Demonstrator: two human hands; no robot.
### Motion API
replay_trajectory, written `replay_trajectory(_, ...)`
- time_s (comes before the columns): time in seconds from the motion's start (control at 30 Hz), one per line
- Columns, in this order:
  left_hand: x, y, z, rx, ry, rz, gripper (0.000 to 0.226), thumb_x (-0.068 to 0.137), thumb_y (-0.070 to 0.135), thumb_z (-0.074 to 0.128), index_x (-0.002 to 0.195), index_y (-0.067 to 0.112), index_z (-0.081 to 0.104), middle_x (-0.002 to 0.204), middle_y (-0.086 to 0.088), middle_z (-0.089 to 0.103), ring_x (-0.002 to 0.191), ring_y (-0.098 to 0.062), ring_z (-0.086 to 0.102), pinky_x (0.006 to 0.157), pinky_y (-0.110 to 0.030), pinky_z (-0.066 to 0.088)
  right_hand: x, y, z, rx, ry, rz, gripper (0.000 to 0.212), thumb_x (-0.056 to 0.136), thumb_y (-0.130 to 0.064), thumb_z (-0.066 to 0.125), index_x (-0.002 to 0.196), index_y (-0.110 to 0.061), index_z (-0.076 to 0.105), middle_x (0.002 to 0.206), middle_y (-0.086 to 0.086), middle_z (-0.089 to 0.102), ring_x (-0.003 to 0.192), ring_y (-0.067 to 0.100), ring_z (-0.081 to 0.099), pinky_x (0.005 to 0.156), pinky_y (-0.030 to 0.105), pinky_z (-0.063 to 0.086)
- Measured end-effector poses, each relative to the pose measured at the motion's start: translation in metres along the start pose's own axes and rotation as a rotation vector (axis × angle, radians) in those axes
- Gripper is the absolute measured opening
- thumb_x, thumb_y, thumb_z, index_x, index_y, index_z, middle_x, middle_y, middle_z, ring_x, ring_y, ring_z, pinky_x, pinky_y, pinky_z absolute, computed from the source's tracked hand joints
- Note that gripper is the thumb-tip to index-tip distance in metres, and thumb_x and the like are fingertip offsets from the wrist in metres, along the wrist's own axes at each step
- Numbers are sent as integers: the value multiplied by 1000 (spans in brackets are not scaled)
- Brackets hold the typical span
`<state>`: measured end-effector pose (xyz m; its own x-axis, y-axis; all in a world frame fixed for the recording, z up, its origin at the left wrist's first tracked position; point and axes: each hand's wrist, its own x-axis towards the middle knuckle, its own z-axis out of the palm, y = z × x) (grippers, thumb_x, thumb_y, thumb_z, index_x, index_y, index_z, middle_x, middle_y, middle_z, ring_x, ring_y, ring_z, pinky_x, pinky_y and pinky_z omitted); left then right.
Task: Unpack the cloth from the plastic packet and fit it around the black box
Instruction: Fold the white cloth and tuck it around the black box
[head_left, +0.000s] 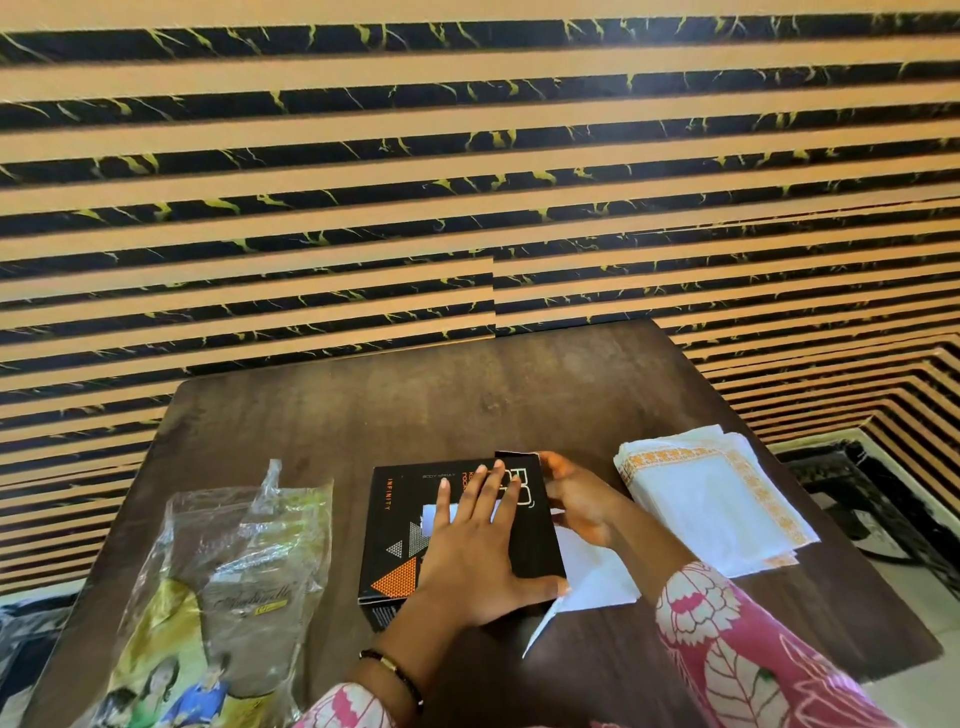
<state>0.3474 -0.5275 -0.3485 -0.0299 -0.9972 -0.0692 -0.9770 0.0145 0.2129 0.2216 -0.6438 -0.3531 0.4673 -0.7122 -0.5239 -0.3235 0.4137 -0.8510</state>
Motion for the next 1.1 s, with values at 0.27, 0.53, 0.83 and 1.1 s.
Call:
replay_trajectory(0.27, 1, 0, -3, 19, 3, 10, 115, 59, 94, 16, 148, 25, -5, 154, 6, -22, 144, -16, -19, 115, -51, -15, -28, 22, -63, -405, 776, -234, 31, 91, -11, 50, 122, -17, 53, 128, 5, 54, 120, 28, 50, 102, 33, 40)
replay_trajectory(0.53, 1, 1, -2, 41, 13, 5, 113, 60, 93, 17, 148, 26, -8, 145, 8, -29, 136, -13, -26, 111, -47, -20, -34, 81, -85, -1006, 777, 124, 98, 80, -55, 56, 146, -17, -6, 158, 9, -9, 144, 34, -11, 117, 48, -3)
replay_trajectory(0.83, 1, 1, -3, 29, -12, -7, 111, 60, 92, 18, 147, 28, -9, 146, 9, -28, 135, -12, -27, 112, -48, -18, -29, 55, -88, -1201, 714, 266, 87, 84, -40, 60, 145, -9, 7, 155, 19, 14, 140, 42, 21, 113, 46, 28)
replay_trajectory(1.1, 1, 0, -2, 34, -46, 0, 114, 58, 94, 14, 148, 27, -7, 150, 7, -27, 135, -13, -29, 113, -49, -18, -29, 29, -102, -1224, 758, 173, 54, 83, -26, 61, 130, -9, 42, 121, 14, 60, 105, 28, 60, 87, 36, 50)
